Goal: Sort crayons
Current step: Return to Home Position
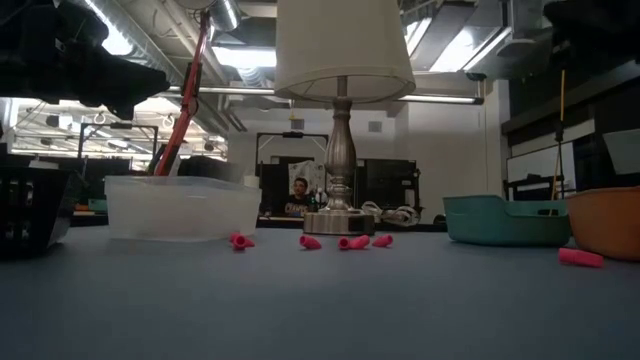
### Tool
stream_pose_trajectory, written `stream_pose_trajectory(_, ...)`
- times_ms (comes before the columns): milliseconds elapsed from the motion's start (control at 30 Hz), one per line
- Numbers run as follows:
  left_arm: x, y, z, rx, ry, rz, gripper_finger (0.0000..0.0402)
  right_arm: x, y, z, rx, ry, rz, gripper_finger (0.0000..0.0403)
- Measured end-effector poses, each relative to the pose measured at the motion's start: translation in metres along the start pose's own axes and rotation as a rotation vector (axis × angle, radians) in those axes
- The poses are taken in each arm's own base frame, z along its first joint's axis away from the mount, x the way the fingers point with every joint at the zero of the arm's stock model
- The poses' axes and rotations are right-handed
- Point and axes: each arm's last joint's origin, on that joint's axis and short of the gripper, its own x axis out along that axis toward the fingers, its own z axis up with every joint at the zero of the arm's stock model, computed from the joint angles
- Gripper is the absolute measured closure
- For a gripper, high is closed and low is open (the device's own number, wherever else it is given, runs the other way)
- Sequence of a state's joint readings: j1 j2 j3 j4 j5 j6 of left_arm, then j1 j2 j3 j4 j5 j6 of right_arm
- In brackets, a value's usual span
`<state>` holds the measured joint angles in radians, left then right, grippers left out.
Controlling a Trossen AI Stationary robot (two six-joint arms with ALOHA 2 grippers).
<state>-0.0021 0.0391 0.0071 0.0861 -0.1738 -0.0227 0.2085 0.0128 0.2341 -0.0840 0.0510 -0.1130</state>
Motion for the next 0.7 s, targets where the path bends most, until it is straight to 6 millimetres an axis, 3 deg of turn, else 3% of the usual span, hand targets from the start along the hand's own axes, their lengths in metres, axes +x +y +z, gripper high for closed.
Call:
stream_pose_trajectory(567, 0.000, 0.000, 0.000, 0.006, 0.003, 0.000, 0.0298, 0.011, 0.006, -0.055, -0.001, 0.013, -0.042, 0.0391)
stream_pose_trajectory(700, 0.000, 0.000, 0.000, 0.006, 0.005, 0.000, 0.0298, 0.011, 0.005, -0.058, 0.009, 0.031, -0.068, 0.0391)
